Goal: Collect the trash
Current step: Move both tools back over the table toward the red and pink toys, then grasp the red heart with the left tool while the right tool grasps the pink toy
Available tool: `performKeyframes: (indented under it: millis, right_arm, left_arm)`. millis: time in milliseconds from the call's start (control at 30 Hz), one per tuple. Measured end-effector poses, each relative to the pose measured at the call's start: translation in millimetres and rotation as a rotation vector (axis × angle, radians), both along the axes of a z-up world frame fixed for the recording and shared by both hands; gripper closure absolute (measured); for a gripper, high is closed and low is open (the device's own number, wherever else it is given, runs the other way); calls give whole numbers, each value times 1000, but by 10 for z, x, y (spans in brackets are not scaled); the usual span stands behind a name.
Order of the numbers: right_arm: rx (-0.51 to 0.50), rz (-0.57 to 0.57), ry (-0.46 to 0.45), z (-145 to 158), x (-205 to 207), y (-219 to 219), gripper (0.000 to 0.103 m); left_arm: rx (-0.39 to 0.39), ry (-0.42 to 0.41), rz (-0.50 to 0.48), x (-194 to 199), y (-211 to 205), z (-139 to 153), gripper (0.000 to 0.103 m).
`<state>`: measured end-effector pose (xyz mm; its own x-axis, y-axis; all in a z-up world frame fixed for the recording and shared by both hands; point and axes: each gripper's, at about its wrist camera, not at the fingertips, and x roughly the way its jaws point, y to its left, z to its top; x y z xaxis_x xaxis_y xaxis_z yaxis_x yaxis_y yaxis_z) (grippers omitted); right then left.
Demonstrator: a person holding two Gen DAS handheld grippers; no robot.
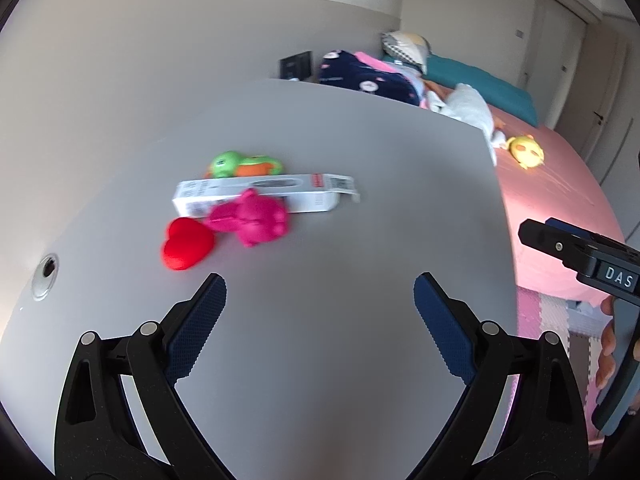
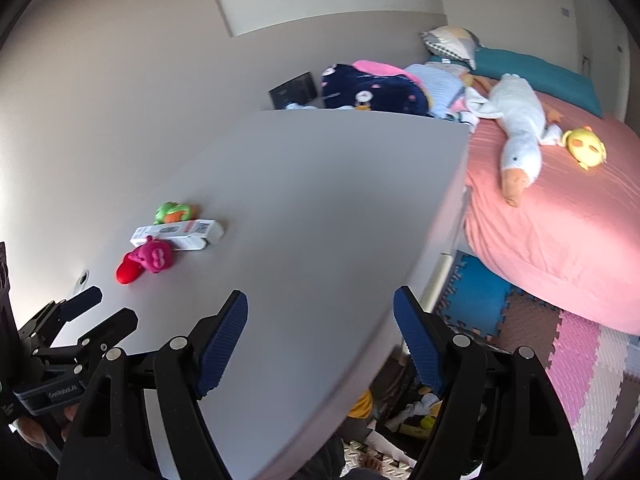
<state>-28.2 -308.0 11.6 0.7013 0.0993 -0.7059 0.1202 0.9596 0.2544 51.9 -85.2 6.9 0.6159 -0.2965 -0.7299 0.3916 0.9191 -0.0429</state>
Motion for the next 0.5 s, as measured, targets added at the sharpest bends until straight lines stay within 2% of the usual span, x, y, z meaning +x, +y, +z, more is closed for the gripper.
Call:
performKeyframes:
  millis: [300,500]
  right_arm:
    - [-1,64,2,-3,213,300,27]
    - [19,82,5,-21,315,389,27]
  left_arm:
    - [3,-18,103,211,398,-67,11]
    - [20,-9,134,394,525,-134,20]
